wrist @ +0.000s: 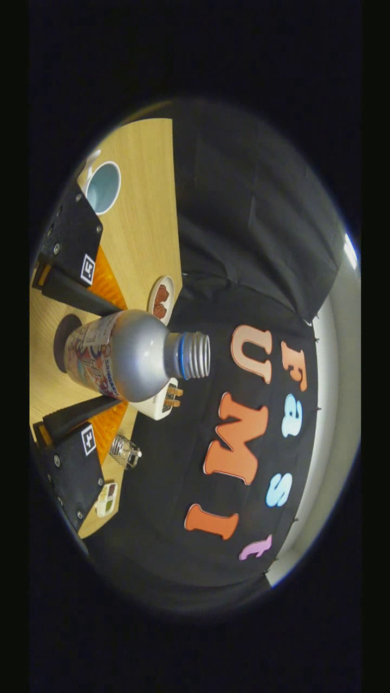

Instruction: Take the bottle from table, then pour the juice into the cup, finally place the bottle on the coaster

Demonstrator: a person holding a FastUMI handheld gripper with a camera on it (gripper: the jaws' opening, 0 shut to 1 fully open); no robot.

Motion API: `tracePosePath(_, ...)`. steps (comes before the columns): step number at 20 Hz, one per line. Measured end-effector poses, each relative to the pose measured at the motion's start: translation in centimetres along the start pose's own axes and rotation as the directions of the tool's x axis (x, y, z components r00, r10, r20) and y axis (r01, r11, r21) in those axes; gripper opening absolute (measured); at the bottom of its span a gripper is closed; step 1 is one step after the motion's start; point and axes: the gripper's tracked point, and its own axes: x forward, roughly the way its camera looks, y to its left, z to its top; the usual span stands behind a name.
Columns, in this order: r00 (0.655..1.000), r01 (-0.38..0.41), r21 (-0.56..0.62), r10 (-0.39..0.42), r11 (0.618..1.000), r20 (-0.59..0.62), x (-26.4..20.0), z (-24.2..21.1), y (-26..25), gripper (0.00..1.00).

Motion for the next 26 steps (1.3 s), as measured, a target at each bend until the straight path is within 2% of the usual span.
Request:
tracePosePath(6, 0.997, -0.011, 0.153, 0.023, 0.988, -0.076, 1.5, -3.0, -0.3, 0.79)
tracePosePath(21, 0.989, 0.042, 0.183, -0.014, 0.982, -0.151, 3.1, -7.3, -0.7, 0.78)
tracePosePath(23, 0.985, 0.055, 0.183, -0.023, 0.982, -0.172, 2.7, -7.7, -1.0, 0.81)
tracePosePath(26, 0.983, 0.042, 0.214, -0.002, 0.976, -0.186, 1.8, -7.5, -1.0, 0.92)
